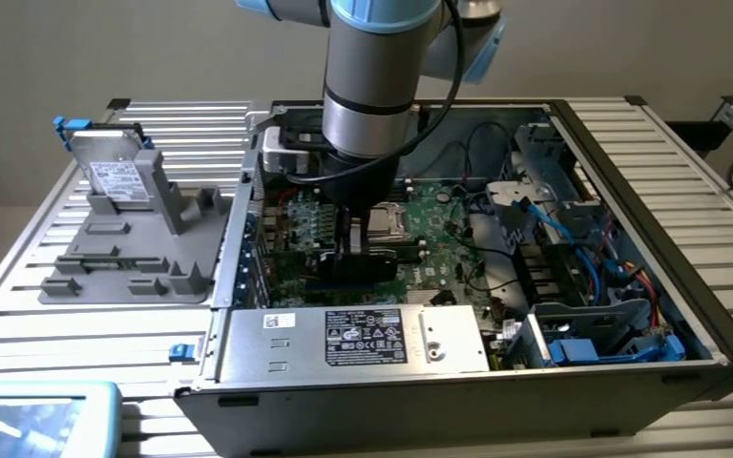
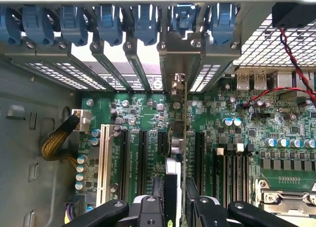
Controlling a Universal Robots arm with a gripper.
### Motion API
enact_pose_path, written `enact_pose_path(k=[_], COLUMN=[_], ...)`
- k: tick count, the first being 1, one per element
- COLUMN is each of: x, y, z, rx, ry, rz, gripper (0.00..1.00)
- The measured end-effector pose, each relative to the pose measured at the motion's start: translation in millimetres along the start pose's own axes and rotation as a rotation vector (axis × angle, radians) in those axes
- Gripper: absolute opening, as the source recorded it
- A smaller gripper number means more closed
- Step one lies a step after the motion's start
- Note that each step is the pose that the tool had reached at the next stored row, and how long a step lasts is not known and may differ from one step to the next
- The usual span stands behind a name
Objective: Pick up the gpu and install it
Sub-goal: 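Insert the gpu into the slot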
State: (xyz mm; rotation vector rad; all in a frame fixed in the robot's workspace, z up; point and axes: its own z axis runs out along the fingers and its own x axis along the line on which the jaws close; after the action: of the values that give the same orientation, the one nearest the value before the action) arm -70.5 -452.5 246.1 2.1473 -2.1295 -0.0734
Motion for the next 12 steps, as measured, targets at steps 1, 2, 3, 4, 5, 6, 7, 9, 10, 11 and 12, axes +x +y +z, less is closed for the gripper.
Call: enact_pose_path(k=[1,2,3,4,5,6,7,9,10,11,12], x=[0.0,0.0,0.0,0.0,0.0,0.0,0.0,-0.1,-0.1,-0.1,-0.1], y=[0.0,0.0,0.0,0.0,0.0,0.0,0.0,-0.1,-0.1,-0.1,-0.1], z=[0.0,0.0,0.0,0.1,0.1,0.1,0.2,0.7,0.9,1.1,1.1], rx=[0.0000,0.0000,-0.0001,-0.0001,-0.0002,-0.0002,-0.0002,-0.0002,-0.0003,-0.0003,-0.0003], ry=[0.0000,0.0000,-0.0001,-0.0002,-0.0002,-0.0002,-0.0002,-0.0002,-0.0002,-0.0001,-0.0002], rz=[0.000,0.000,0.001,0.003,0.003,0.003,0.003,0.003,0.004,0.004,0.004], gripper=[0.28,0.28,0.28,0.28,0.28,0.28,0.28,0.28,0.28,0.28,0.28])
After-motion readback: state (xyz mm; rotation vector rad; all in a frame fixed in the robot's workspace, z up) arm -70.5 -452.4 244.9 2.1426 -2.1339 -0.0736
